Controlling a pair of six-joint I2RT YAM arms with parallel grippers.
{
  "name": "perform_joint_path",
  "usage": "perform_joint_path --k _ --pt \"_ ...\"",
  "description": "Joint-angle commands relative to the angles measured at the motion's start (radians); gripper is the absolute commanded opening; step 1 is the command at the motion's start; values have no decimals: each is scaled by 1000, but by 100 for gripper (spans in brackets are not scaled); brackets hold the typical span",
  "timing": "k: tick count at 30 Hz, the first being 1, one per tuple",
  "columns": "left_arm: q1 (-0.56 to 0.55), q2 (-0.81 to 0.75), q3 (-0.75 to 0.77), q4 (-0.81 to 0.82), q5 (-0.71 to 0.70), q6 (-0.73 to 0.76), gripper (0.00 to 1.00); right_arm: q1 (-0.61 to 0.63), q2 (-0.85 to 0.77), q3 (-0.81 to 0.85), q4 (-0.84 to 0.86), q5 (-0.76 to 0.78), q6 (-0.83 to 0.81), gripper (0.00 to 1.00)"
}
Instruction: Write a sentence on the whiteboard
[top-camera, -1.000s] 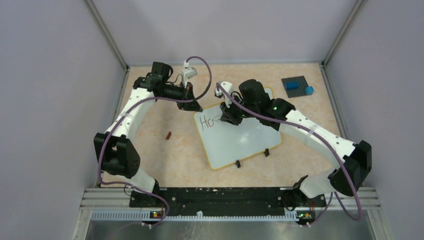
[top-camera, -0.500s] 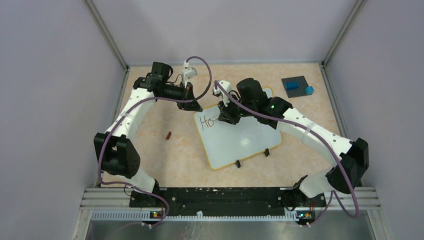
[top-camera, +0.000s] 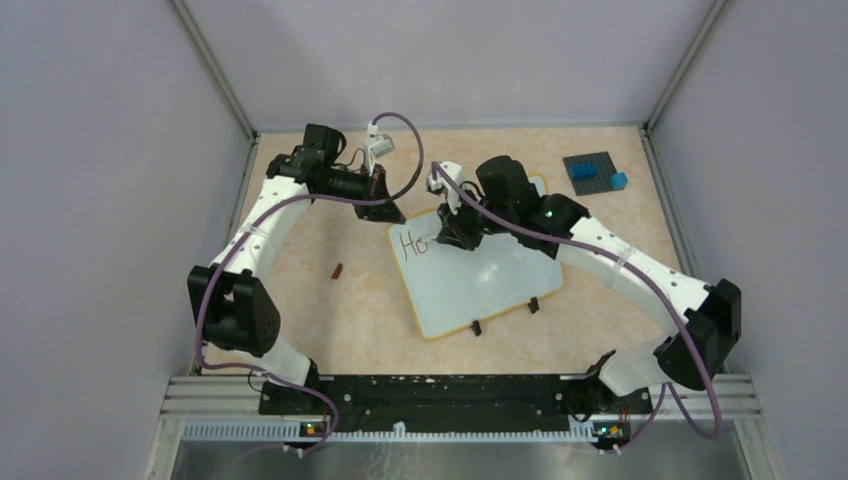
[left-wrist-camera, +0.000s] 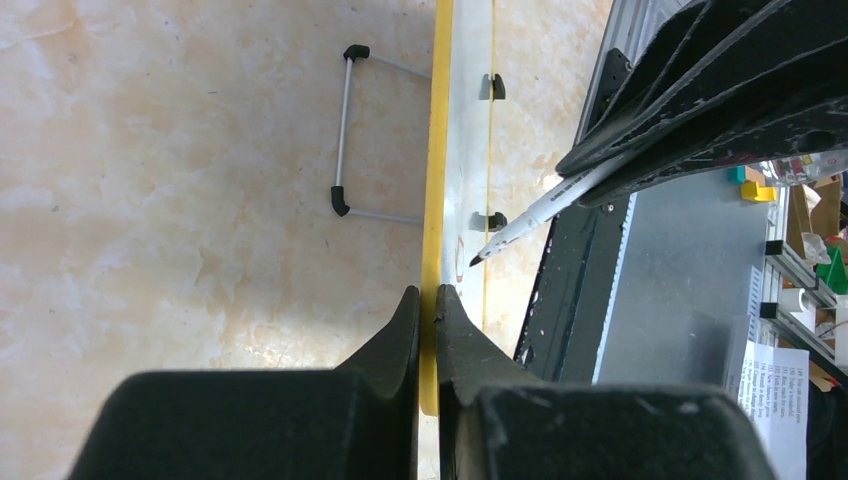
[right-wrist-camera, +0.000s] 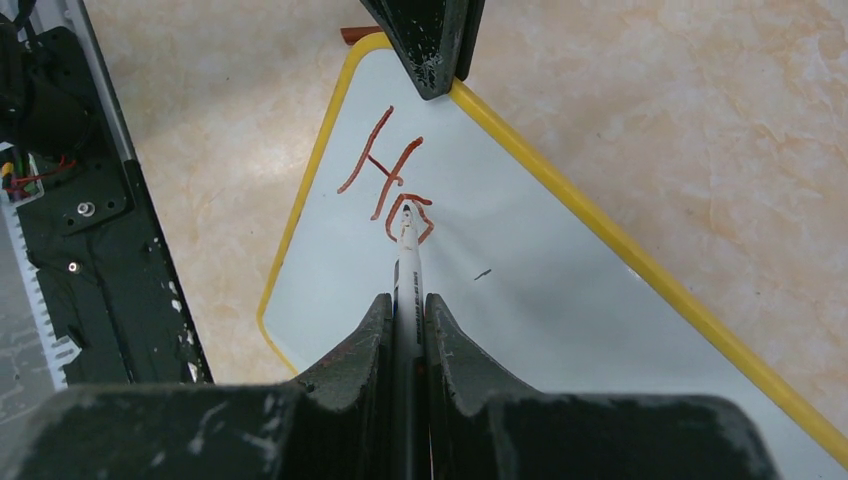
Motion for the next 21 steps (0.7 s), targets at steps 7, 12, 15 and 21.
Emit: perform_joint_path --k 7,12,15,21 --pt "-32 -6 -17 -49 4 2 0 -22 -63 -1 -7 31 -26 0" --pt "-32 -12 -24 -46 5 1 0 -22 -43 3 -8 51 -33 0" --pt "-32 -12 -23 -46 5 1 0 -22 -33 2 0 58 -34 0" --pt "-32 -11 -23 -45 6 1 0 -22 -8 14 -2 76 -43 0"
